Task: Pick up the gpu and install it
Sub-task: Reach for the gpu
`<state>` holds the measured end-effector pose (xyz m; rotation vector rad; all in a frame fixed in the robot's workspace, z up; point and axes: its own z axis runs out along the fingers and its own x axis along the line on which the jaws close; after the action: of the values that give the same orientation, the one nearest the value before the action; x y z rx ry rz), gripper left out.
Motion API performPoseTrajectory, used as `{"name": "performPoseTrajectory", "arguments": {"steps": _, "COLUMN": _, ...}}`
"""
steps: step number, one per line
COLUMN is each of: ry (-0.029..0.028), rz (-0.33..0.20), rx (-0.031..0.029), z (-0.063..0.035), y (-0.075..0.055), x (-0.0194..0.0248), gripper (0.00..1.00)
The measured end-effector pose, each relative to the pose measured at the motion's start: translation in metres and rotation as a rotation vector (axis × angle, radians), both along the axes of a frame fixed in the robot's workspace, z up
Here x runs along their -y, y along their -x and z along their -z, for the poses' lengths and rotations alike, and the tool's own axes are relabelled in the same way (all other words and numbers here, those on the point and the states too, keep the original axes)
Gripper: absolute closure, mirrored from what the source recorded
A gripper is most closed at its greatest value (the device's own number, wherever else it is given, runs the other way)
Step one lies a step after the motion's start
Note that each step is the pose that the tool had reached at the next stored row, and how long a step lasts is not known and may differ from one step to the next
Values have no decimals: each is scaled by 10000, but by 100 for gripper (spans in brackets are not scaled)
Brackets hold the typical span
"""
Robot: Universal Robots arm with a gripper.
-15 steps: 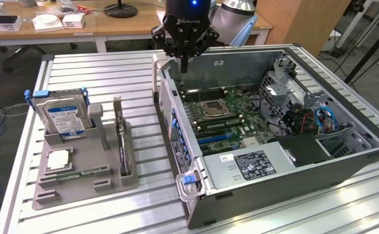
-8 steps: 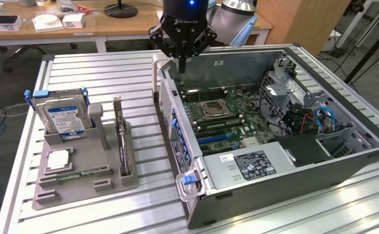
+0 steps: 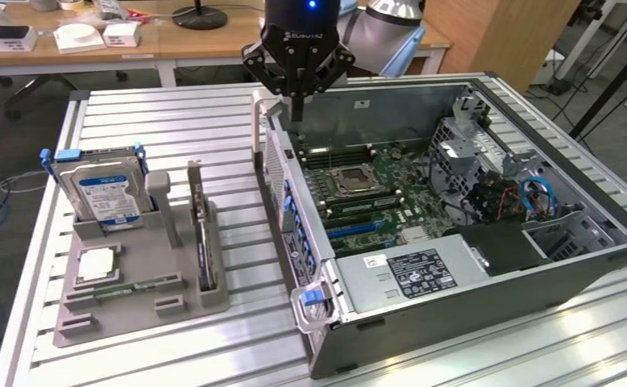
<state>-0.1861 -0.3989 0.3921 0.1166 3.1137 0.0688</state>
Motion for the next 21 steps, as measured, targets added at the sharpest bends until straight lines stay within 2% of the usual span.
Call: {"name": "performPoseTrajectory", "arguments": {"steps": 21, "ry": 0, "rz": 1, "rx": 0, "z": 4, "y": 136, "x": 0, "gripper": 89}}
